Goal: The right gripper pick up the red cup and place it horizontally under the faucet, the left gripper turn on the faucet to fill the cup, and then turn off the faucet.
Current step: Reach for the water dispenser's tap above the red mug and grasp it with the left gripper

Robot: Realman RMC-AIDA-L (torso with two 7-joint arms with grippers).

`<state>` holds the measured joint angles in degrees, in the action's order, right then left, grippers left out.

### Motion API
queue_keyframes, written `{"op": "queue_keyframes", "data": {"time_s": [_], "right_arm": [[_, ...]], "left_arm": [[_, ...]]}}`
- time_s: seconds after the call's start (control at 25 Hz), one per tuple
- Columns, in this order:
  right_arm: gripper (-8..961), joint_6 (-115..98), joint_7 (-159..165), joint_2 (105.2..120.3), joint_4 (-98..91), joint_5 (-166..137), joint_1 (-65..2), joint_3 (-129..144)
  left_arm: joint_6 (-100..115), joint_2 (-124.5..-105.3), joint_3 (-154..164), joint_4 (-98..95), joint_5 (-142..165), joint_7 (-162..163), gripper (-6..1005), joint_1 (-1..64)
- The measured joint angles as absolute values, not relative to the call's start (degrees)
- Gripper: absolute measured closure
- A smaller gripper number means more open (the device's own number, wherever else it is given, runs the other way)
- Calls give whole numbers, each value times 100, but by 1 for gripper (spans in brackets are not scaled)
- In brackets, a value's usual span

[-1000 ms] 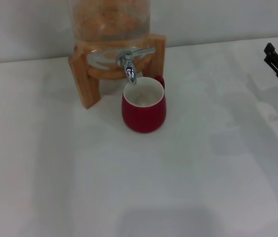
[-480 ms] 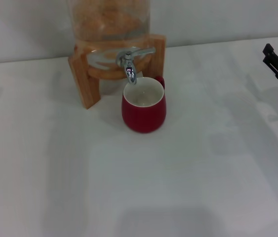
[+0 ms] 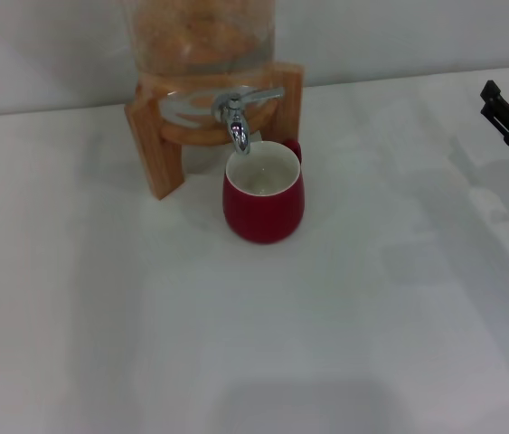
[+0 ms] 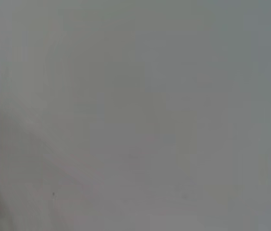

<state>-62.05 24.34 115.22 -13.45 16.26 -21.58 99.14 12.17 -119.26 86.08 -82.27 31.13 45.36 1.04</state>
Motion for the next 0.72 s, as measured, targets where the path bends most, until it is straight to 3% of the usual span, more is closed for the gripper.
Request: {"op": "queue_keyframes", "data": {"time_s": [0.72], "right_arm": [[124, -6205, 2611, 11528, -1379, 1616, -2099, 9983]], "left_arm": [[3482, -11937, 7698, -6923, 3589, 3440, 170, 337]]}}
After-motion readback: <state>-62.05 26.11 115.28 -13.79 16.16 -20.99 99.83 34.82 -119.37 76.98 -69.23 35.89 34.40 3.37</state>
